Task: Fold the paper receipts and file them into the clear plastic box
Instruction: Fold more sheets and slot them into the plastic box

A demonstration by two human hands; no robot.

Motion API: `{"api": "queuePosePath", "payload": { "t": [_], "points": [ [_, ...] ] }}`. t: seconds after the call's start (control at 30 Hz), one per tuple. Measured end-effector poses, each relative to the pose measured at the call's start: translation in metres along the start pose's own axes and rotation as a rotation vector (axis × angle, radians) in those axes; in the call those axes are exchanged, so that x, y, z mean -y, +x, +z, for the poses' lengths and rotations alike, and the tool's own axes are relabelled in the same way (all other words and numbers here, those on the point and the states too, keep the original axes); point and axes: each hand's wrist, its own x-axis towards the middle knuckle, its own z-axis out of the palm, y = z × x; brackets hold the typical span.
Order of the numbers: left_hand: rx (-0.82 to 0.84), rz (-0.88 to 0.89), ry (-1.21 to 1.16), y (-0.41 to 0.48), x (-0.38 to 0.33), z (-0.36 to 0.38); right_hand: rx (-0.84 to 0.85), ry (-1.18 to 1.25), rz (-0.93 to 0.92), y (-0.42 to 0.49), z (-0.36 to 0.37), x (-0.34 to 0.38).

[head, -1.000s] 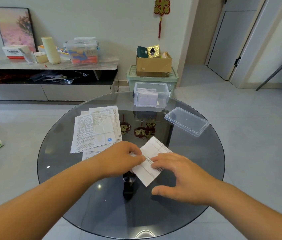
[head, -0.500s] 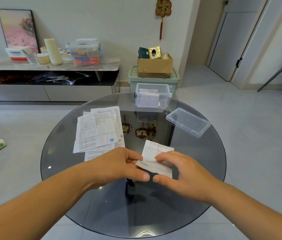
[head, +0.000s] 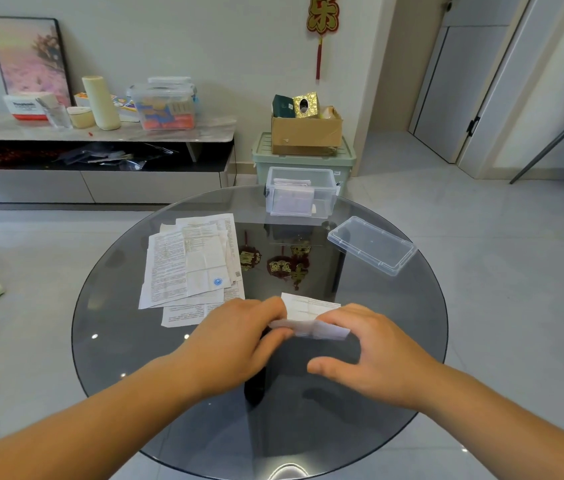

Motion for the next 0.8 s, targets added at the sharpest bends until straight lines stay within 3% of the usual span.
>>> {"api": "queuePosePath", "payload": {
  "t": [0.3, 0.5, 0.8],
  "points": [
    [-0.089, -0.165, -0.051, 0.014, -0.008, 0.018, -0.258, 0.059, 0.247, 0.018, 0.01, -0.008],
    [-0.054, -0.329, -0.001, 0.024, -0.006, 0.029, -0.217, -0.099, 0.306, 0.026, 0.01, -0.004],
    [0.106, -0.352, 0.024, 0.03, -0.009, 0.024, -0.143, -0.224, 0.329, 0.028, 0.01, 0.005]
  ]
}}
